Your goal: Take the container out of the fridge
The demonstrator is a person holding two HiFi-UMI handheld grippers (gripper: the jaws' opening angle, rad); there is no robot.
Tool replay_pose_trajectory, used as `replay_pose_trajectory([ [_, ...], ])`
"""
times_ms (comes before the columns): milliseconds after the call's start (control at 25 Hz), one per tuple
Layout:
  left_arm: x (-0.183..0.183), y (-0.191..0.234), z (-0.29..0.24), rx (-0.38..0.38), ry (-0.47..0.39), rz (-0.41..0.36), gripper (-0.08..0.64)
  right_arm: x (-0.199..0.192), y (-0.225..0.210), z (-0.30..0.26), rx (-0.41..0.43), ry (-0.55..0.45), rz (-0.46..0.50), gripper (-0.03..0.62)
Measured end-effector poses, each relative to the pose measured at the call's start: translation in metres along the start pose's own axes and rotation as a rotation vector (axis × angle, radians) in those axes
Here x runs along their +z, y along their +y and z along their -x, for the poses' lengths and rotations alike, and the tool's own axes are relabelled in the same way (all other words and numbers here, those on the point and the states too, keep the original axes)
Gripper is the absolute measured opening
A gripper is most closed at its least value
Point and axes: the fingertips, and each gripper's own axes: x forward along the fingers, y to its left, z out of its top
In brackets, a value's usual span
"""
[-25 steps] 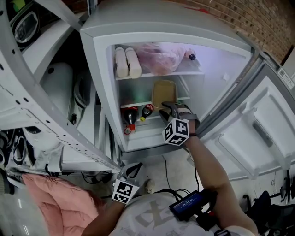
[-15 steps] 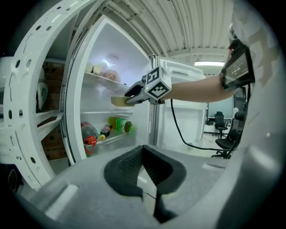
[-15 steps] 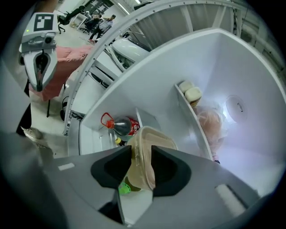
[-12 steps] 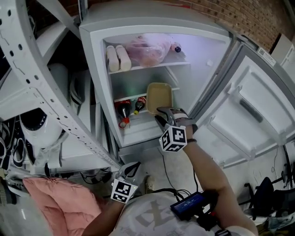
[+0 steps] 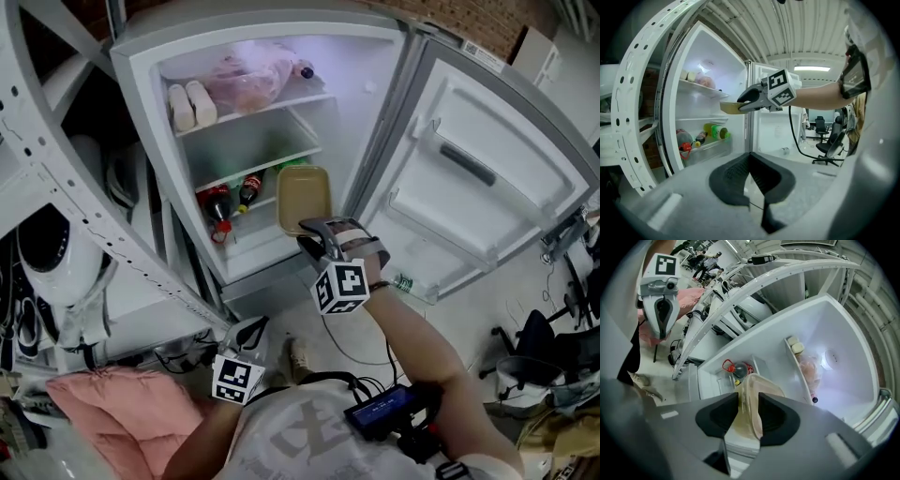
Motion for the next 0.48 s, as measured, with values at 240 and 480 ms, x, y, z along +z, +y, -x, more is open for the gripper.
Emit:
replay_pose_trajectory([
  [240, -0.003, -0.018, 0.005, -0.056, 0.003, -0.020, 0.002, -0.011, 0.027, 0.042, -0.008, 0.037, -0.031, 0.141],
  [480, 0.003, -0.038, 0.003, -0.118, -0.017, -0.037, 0.002, -0.030, 0.054, 0.082, -0.019, 0.103, -0.020, 0.137],
])
